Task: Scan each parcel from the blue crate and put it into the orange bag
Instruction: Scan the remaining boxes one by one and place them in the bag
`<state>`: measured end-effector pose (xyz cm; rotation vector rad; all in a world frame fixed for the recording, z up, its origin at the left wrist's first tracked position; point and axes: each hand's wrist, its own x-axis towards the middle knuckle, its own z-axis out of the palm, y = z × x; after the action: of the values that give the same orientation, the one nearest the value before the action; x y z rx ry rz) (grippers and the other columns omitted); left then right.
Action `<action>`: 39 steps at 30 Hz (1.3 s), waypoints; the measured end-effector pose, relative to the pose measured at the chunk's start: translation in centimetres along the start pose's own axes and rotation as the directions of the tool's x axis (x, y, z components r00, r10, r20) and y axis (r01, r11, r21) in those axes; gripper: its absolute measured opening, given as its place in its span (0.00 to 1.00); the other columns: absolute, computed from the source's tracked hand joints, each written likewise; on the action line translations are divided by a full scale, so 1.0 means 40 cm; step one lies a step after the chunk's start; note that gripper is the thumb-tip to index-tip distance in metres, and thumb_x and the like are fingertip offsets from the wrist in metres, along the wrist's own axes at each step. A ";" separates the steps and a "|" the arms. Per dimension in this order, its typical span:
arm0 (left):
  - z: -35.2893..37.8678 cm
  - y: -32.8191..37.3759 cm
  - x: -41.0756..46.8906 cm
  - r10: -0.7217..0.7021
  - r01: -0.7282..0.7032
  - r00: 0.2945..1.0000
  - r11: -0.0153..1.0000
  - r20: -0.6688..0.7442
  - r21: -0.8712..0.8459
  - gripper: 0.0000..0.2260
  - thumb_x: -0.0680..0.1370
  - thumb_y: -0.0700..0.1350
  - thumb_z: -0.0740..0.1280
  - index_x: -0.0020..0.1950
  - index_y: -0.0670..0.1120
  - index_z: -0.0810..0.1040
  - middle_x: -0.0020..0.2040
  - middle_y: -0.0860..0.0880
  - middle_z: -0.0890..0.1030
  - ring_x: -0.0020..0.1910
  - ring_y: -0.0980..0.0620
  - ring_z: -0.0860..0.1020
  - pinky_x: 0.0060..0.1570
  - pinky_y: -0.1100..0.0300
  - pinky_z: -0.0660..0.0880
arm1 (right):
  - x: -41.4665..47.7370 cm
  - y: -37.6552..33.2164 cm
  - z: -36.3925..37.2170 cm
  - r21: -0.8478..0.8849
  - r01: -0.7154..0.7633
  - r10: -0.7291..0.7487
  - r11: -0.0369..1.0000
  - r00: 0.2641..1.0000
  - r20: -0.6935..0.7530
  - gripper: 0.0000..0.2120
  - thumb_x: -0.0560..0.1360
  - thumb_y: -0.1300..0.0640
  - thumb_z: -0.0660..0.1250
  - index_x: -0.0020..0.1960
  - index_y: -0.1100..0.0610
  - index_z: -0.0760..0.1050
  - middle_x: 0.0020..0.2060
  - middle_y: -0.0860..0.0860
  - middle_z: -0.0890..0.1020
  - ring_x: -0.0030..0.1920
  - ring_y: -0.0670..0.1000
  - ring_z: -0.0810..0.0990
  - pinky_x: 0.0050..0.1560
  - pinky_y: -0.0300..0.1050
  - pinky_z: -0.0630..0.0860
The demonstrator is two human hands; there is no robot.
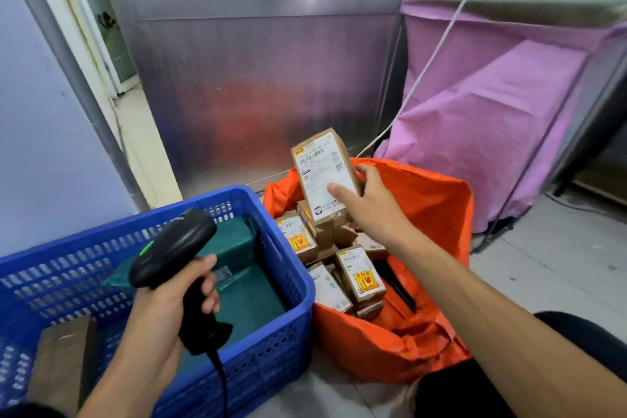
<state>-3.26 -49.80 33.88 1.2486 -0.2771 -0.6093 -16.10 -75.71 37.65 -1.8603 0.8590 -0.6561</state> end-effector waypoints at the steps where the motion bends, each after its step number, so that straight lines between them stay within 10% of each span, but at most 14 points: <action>1: 0.011 0.000 0.001 -0.006 0.006 1.000 1.000 0.015 0.009 0.07 0.78 0.40 0.70 0.43 0.44 0.74 0.31 0.47 0.70 0.25 0.51 0.66 0.33 0.54 0.66 | 0.007 0.004 -0.025 0.033 -0.021 0.023 0.999 0.998 -0.054 0.34 0.75 0.42 0.71 0.76 0.49 0.62 0.67 0.49 0.78 0.60 0.50 0.83 0.57 0.54 0.83; 8: 0.064 -0.025 0.038 -0.068 0.062 0.993 0.996 0.100 0.063 0.08 0.79 0.41 0.70 0.43 0.45 0.73 0.32 0.46 0.72 0.26 0.50 0.67 0.35 0.51 0.67 | 0.024 0.077 -0.161 0.237 -0.146 0.197 0.961 0.957 -0.212 0.27 0.80 0.57 0.66 0.77 0.55 0.62 0.64 0.53 0.80 0.47 0.44 0.83 0.28 0.34 0.77; 23: 0.186 -0.154 0.170 -0.334 0.333 0.942 0.943 0.043 0.013 0.07 0.81 0.45 0.65 0.45 0.44 0.74 0.31 0.47 0.72 0.28 0.50 0.69 0.38 0.55 0.67 | 0.184 0.196 -0.307 0.101 -0.414 0.415 0.905 0.910 0.007 0.19 0.80 0.53 0.70 0.66 0.63 0.76 0.55 0.55 0.86 0.46 0.48 0.87 0.39 0.44 0.86; 27: 0.237 -0.191 0.232 -0.299 0.299 0.954 0.952 -0.004 0.064 0.07 0.81 0.41 0.63 0.45 0.41 0.75 0.34 0.45 0.78 0.27 0.52 0.72 0.39 0.57 0.71 | 0.236 0.294 -0.291 -0.094 -0.472 0.476 0.877 0.879 0.023 0.20 0.80 0.48 0.68 0.62 0.65 0.77 0.43 0.59 0.85 0.29 0.54 0.82 0.30 0.43 0.79; 34: 0.305 -0.262 0.312 -0.115 0.112 0.993 0.940 -0.009 0.322 0.06 0.80 0.44 0.71 0.50 0.41 0.83 0.41 0.42 0.88 0.35 0.53 0.85 0.41 0.61 0.79 | 0.265 0.580 -0.196 -0.285 -0.595 0.624 0.751 0.782 0.012 0.19 0.79 0.48 0.67 0.55 0.65 0.76 0.38 0.61 0.82 0.27 0.58 0.83 0.27 0.47 0.80; 39: 0.317 -0.348 0.314 -0.149 0.151 0.988 0.926 -0.032 0.346 0.11 0.79 0.48 0.72 0.48 0.38 0.83 0.40 0.38 0.87 0.44 0.40 0.86 0.59 0.38 0.79 | 0.264 0.712 -0.148 -0.477 -0.629 0.726 0.614 0.688 0.026 0.13 0.82 0.53 0.61 0.54 0.64 0.72 0.39 0.63 0.82 0.31 0.60 0.83 0.28 0.48 0.79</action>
<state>-3.49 -69.70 23.10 1.6238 -0.2949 -0.7087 -22.01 -95.80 14.87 -1.7213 1.5461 0.2574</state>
